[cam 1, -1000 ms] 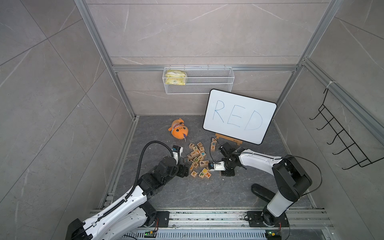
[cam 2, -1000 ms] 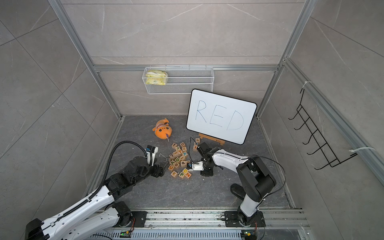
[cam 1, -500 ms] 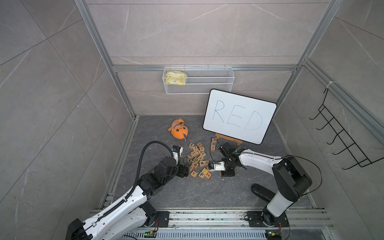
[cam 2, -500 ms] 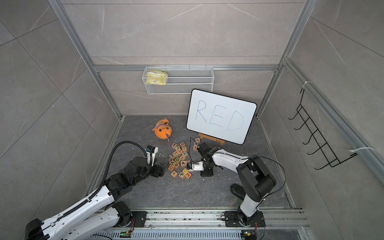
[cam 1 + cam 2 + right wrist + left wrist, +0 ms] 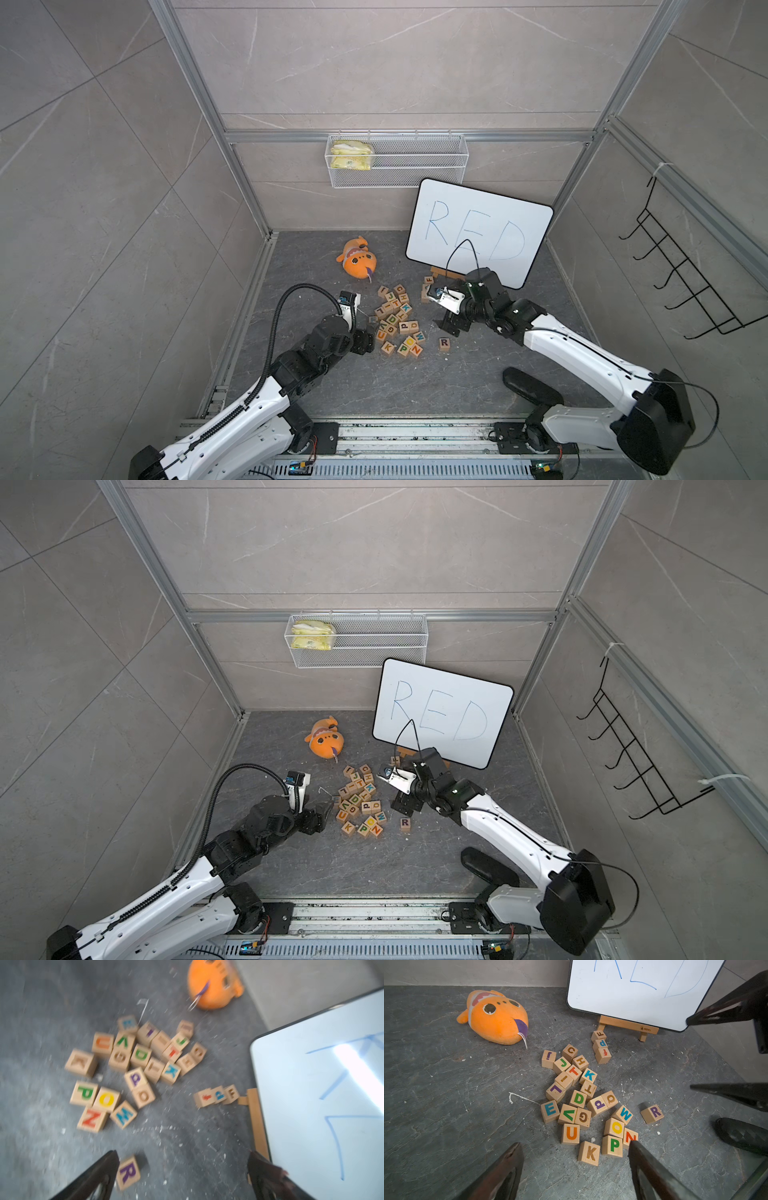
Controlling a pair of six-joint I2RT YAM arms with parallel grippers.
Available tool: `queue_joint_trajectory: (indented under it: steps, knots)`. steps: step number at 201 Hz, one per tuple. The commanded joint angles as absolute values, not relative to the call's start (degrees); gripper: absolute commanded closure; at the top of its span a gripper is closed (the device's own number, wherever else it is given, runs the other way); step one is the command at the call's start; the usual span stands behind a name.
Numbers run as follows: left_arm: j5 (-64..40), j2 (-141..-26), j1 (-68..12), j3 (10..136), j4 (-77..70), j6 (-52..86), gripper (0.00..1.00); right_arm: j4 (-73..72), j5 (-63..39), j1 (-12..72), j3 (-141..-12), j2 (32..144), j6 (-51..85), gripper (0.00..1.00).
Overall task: Assemble the uppercase word "red" with letter blocks
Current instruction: Place the letter block at the center of the board, then pick up the letter block from the center of the board.
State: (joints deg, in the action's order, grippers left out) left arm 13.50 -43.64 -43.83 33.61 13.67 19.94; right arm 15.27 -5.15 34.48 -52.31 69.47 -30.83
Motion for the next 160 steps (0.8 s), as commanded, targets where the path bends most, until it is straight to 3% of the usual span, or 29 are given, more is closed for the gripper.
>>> queue_joint_trajectory:
  steps: [1,25,45,121,145,160]
  knots:
    - [15.9,-42.6,-43.7,33.0,12.2,20.0,0.18,0.8,-0.1,34.5,-45.7,63.7,-13.5,0.0]
    - [15.5,-42.9,-43.6,33.1,12.4,19.8,0.18,-3.4,0.4,34.5,-40.9,58.8,-5.9,0.0]
    - [15.0,-43.8,-43.6,33.3,12.2,19.3,0.18,-4.4,6.6,34.4,-38.3,56.7,4.1,0.0]
    - [13.2,-47.2,-43.7,35.7,14.4,18.4,0.18,21.5,11.4,34.3,-49.5,63.4,16.8,0.0]
    - [14.0,-47.7,-43.7,35.9,14.9,18.6,0.2,24.5,10.5,34.3,-51.4,64.0,18.8,0.07]
    - [14.2,-47.7,-43.7,36.3,15.4,18.7,0.2,28.1,10.9,34.3,-54.0,65.1,20.8,0.18]
